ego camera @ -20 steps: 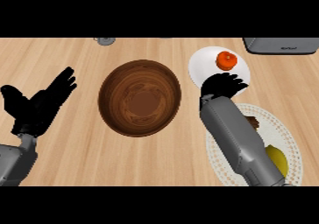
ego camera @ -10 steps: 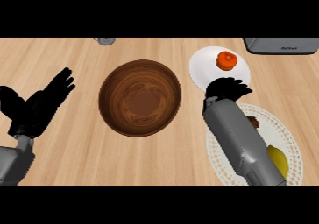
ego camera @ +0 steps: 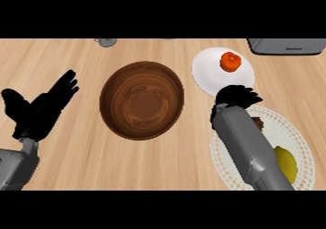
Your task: Pick the sweet potato from the placemat and place it in the bowl
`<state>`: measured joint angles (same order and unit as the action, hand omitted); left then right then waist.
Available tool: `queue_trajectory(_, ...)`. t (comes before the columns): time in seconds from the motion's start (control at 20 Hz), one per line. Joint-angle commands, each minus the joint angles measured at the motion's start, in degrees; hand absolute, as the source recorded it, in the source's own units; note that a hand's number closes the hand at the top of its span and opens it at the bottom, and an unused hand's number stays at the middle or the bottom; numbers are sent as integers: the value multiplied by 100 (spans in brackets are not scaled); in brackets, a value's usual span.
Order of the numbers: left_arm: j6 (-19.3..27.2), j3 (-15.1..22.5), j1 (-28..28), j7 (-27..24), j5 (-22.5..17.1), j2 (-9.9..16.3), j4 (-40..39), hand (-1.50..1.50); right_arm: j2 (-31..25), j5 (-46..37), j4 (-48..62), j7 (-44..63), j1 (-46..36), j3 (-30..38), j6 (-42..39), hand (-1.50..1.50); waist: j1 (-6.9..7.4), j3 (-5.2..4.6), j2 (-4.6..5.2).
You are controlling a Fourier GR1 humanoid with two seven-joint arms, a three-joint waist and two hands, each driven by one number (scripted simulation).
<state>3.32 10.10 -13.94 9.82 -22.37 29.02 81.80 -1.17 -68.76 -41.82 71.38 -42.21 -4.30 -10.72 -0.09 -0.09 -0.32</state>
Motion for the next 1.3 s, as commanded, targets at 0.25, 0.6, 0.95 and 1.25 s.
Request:
queue_trajectory(0.25, -107, -118, 337, -119, 61, 7, 186, 0, 61, -409, -122, 1108, 538, 257, 24, -150, 7, 5, 10)
queue_trajectory(0.6, -90, -202, 331, -8, 134, -11, 189, 0, 109, -608, -534, 951, 995, 382, 39, -150, -16, 4, 8)
queue_trajectory(0.95, -264, -318, 120, 252, 58, 8, 250, 0, 69, -908, -905, 521, 1216, 380, -187, 150, -11, 5, 15)
queue_trajectory(1.25, -215, -349, 138, 222, 198, -156, 213, 0, -145, -1104, -839, 105, 1106, 611, -167, 150, 47, 8, 39)
